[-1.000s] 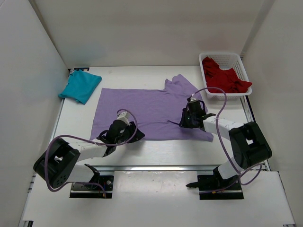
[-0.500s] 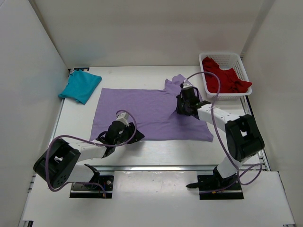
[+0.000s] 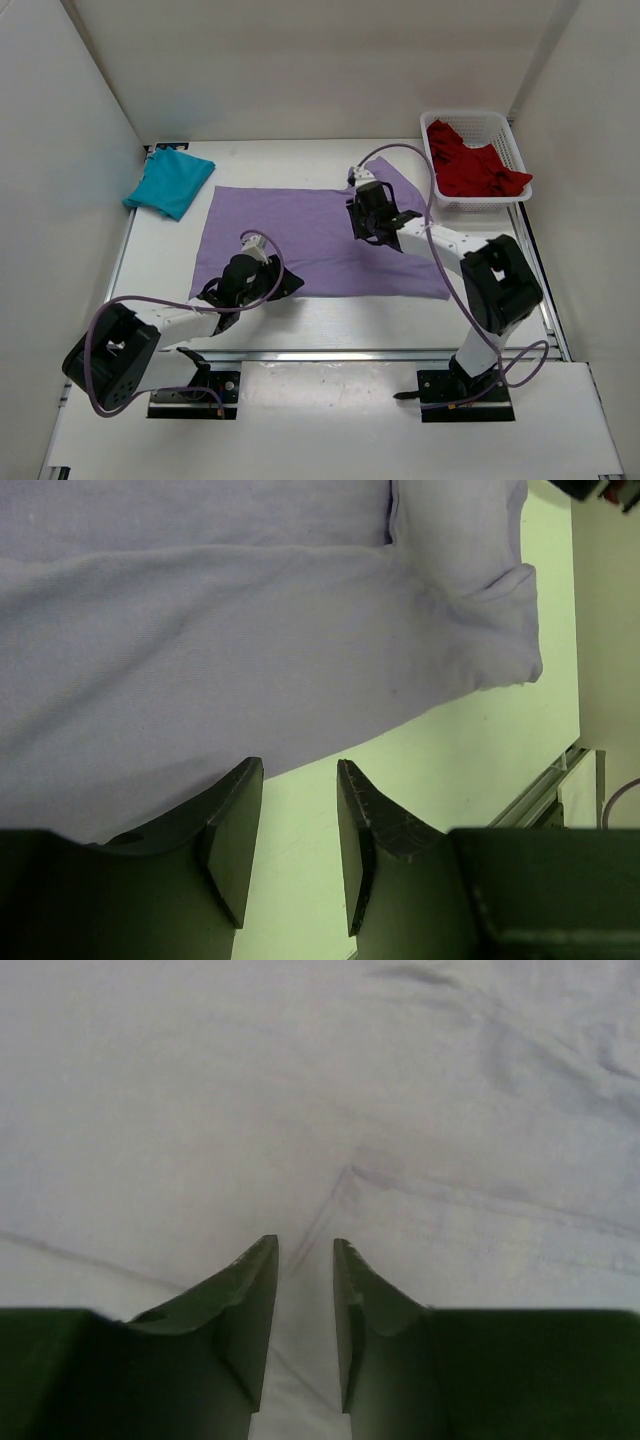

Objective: Fold and stack the t-shirts
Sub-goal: Fold the flattened tshirt in 1/3 of the way

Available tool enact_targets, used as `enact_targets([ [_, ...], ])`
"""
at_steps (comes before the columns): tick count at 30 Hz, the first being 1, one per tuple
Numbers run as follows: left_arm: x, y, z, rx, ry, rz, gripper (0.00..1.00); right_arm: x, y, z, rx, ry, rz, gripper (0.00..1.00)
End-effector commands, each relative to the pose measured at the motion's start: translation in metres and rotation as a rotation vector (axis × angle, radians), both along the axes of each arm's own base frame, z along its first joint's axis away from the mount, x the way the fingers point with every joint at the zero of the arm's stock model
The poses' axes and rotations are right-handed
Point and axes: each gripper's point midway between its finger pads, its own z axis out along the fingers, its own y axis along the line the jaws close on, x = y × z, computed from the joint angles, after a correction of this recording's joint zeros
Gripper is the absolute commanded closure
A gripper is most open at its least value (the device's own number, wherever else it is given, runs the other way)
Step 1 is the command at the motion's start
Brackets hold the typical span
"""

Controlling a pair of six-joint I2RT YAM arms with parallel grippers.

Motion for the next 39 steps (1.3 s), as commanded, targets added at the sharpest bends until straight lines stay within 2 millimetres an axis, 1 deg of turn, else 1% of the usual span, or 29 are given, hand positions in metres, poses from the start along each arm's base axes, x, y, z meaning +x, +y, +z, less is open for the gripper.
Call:
enact_targets([
  [1, 0.001, -0.003, 0.007, -0.007, -0.023, 0.004, 0.54, -0.003, -0.026, 0.032, 0.075, -0.089, -0.095, 0.79],
  [2, 0.000, -0.005, 0.006, 0.000, -0.021, -0.003, 0.54, -0.010, -0.024, 0.039, 0.143, -0.077, -0.077, 0.89],
  [3, 0.002, -0.006, 0.005, 0.009, -0.021, -0.008, 0.53, -0.022, -0.023, 0.026, 0.223, -0.019, -0.081, 0.95],
  [4, 0.003, -0.009, 0.006, 0.016, -0.018, -0.023, 0.53, -0.039, -0.029, 0.011, 0.274, 0.040, -0.108, 0.98],
  [5, 0.009, -0.011, 0.008, 0.030, -0.028, -0.033, 0.53, -0.046, -0.021, 0.020, 0.334, 0.032, -0.071, 1.00],
  [7, 0.011, -0.004, -0.004, 0.070, 0.023, -0.030, 0.54, -0.074, -0.019, -0.004, 0.333, 0.083, -0.071, 1.00],
  [8, 0.012, -0.003, -0.003, 0.074, 0.029, -0.037, 0.53, -0.085, -0.020, -0.013, 0.315, 0.105, -0.062, 1.00],
  [10, 0.021, 0.014, -0.002, 0.040, 0.043, 0.008, 0.53, -0.099, -0.020, -0.026, 0.300, 0.155, -0.050, 1.00],
  [11, 0.018, 0.020, -0.006, 0.031, 0.063, 0.012, 0.53, -0.107, -0.020, -0.032, 0.287, 0.174, -0.046, 1.00],
  [12, 0.023, 0.028, -0.003, 0.032, 0.051, 0.035, 0.54, -0.109, -0.023, -0.036, 0.265, 0.180, -0.052, 1.00],
  [14, 0.019, 0.040, -0.014, 0.092, 0.083, 0.055, 0.52, -0.117, -0.028, -0.042, 0.253, 0.192, -0.060, 1.00],
  [15, 0.016, 0.039, -0.015, 0.101, 0.089, 0.042, 0.52, -0.123, -0.033, -0.048, 0.243, 0.225, -0.080, 1.00],
  [19, -0.014, 0.045, -0.043, 0.115, 0.191, 0.026, 0.54, -0.148, -0.048, -0.069, 0.194, 0.294, -0.125, 1.00],
  [22, -0.053, 0.059, -0.074, 0.138, 0.274, 0.033, 0.57, -0.174, -0.054, -0.081, 0.178, 0.340, -0.130, 1.00],
  [23, -0.055, 0.060, -0.071, 0.125, 0.256, 0.039, 0.58, -0.187, -0.055, -0.085, 0.176, 0.358, -0.123, 1.00],
  [25, -0.075, 0.075, -0.085, 0.161, 0.290, 0.077, 0.58, -0.212, -0.061, -0.097, 0.180, 0.403, -0.133, 1.00],
  [26, -0.077, 0.067, -0.075, 0.144, 0.235, 0.057, 0.58, -0.217, -0.061, -0.097, 0.193, 0.417, -0.129, 1.00],
  [27, -0.087, 0.071, -0.081, 0.177, 0.254, 0.064, 0.58, -0.230, -0.062, -0.102, 0.186, 0.440, -0.122, 1.00],
  [29, -0.091, 0.072, -0.072, 0.143, 0.198, 0.076, 0.57, -0.245, -0.059, -0.101, 0.191, 0.465, -0.120, 1.00],
  [30, -0.090, 0.073, -0.065, 0.103, 0.191, 0.092, 0.57, -0.248, -0.050, -0.093, 0.215, 0.455, -0.095, 1.00],
  [31, -0.099, 0.077, -0.075, 0.097, 0.225, 0.095, 0.57, -0.248, -0.043, -0.086, 0.243, 0.448, -0.083, 1.00],
  [32, -0.091, 0.079, -0.067, 0.058, 0.186, 0.117, 0.57, -0.246, -0.038, -0.078, 0.258, 0.439, -0.066, 1.00],
  [33, -0.088, 0.078, -0.060, 0.026, 0.171, 0.117, 0.56, -0.237, -0.033, -0.067, 0.281, 0.416, -0.064, 0.95],
  [34, -0.081, 0.077, -0.047, 0.001, 0.145, 0.118, 0.55, -0.227, -0.032, -0.055, 0.286, 0.385, -0.063, 0.92],
  [35, -0.070, 0.075, -0.025, -0.012, 0.086, 0.118, 0.55, -0.206, -0.030, -0.033, 0.308, 0.319, -0.073, 0.88],
  [36, -0.065, 0.078, -0.022, 0.011, 0.085, 0.124, 0.56, -0.197, -0.029, -0.024, 0.313, 0.290, -0.072, 0.85],
  [37, -0.054, 0.074, -0.003, 0.029, 0.045, 0.108, 0.54, -0.179, -0.027, -0.007, 0.346, 0.249, -0.071, 0.81],
  [38, -0.036, 0.073, 0.023, 0.053, -0.026, 0.113, 0.53, -0.158, -0.031, 0.009, 0.365, 0.204, -0.090, 0.82],
  [39, -0.021, 0.069, 0.040, 0.097, -0.063, 0.099, 0.53, -0.142, -0.028, 0.022, 0.375, 0.172, -0.075, 0.81],
])
